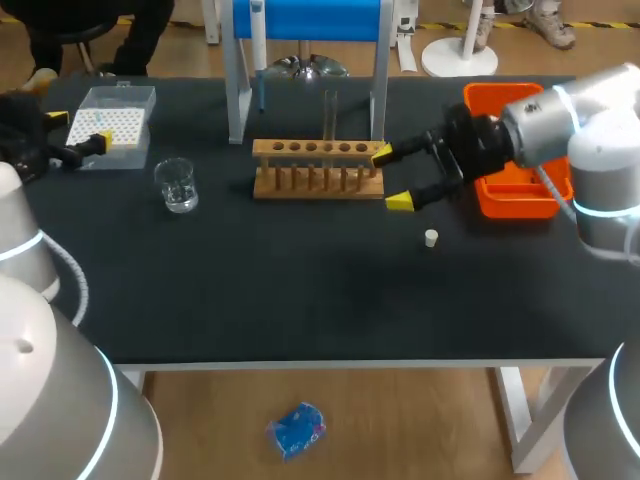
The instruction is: Invert the test tube, pick up the pipette, mount the tip to pipette, aspirate from beaker and dispense into the tube, eject the tip, return the pipette, and cap with the stopper.
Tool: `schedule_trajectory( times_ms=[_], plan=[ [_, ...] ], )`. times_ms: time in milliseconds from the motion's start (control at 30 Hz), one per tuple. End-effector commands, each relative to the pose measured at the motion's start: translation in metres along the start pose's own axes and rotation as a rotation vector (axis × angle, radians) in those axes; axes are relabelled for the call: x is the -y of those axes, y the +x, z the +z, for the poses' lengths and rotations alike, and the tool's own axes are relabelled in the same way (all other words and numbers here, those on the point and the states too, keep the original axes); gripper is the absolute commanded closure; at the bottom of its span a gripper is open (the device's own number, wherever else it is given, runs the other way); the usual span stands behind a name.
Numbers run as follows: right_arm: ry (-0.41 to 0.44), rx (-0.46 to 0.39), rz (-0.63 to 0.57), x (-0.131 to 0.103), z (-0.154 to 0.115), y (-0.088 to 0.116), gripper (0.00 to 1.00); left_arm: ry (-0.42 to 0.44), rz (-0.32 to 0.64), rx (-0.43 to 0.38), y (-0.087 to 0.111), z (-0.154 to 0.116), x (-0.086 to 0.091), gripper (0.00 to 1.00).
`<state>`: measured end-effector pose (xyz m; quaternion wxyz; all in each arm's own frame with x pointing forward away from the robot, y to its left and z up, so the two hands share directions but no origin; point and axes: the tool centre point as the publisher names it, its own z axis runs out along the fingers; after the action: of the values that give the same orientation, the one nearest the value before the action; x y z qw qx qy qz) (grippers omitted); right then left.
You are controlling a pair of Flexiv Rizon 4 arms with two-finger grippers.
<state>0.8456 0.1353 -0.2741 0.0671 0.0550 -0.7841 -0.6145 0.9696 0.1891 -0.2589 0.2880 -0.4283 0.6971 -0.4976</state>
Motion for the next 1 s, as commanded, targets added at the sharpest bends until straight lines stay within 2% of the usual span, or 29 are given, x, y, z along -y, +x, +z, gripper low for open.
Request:
schedule_trajectory(
  times_ms=[33,600,667,867,1000],
  plan=[
    [-0.07,-0.005,-0.01,0.011,0.005,0.008,0.0,0.038,0.002,-0.008,-0.007,0.001,-0.005,0.0],
    [-0.085,-0.007,-0.014,0.012,0.005,0.008,0.0,0.038,0.002,-0.008,-0.007,0.001,-0.005,0.0],
    [-0.07,0.005,-0.012,0.015,0.006,0.012,0.0,0.033,0.005,-0.013,-0.01,0.002,-0.005,0.0],
    [-0.114,0.021,-0.013,0.022,0.003,0.033,0.0,0.041,0.0,0.01,-0.024,0.01,-0.004,0.0],
    [-0.114,0.021,-0.013,0.022,0.003,0.033,0.0,0.006,0.038,0.013,-0.034,0.018,-0.009,0.0]
  ],
)
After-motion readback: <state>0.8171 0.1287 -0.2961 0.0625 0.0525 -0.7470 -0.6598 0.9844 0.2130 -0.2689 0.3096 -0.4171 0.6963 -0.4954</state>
